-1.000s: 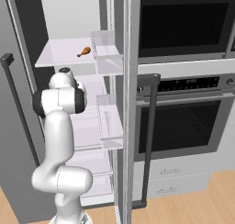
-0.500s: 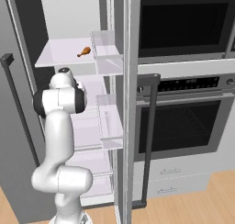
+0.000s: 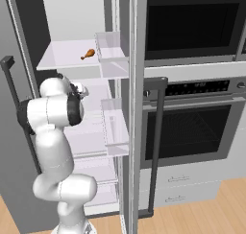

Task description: Place one lime and one chicken drumstick in each tupperware on the nearby counter, to pack two identical lunches.

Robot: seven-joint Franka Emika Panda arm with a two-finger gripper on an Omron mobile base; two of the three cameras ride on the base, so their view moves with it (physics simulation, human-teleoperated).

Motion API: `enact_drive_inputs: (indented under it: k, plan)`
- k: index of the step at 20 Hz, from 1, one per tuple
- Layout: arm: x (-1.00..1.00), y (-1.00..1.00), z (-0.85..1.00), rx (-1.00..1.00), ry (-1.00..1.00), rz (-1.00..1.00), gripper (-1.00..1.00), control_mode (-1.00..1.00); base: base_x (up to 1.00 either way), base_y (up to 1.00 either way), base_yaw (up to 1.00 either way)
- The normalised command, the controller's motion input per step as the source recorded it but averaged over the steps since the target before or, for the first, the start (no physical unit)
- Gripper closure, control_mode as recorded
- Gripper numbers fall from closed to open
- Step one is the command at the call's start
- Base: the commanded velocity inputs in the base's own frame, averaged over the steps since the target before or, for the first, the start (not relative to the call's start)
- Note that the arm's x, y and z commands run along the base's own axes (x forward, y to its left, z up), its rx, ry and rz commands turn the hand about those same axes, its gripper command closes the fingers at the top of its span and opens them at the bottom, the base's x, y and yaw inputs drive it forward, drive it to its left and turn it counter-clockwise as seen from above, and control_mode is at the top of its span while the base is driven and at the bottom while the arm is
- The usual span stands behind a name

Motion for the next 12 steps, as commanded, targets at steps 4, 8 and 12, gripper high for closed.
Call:
enact_drive_inputs:
  k: [4,8,12]
  plan:
    - [-1.0,-0.21,0.79,0.0,-0.68,-0.02,1.0,-1.0,0.0,0.0,0.0]
    - [-1.0,-0.03,1.0,0.0,-0.3,-0.1,1.0,-1.0,0.0,0.0,0.0]
    - [-1.0,0.13,1.0,0.0,0.0,0.0,1.0,-1.0,0.0,0.0,0.0]
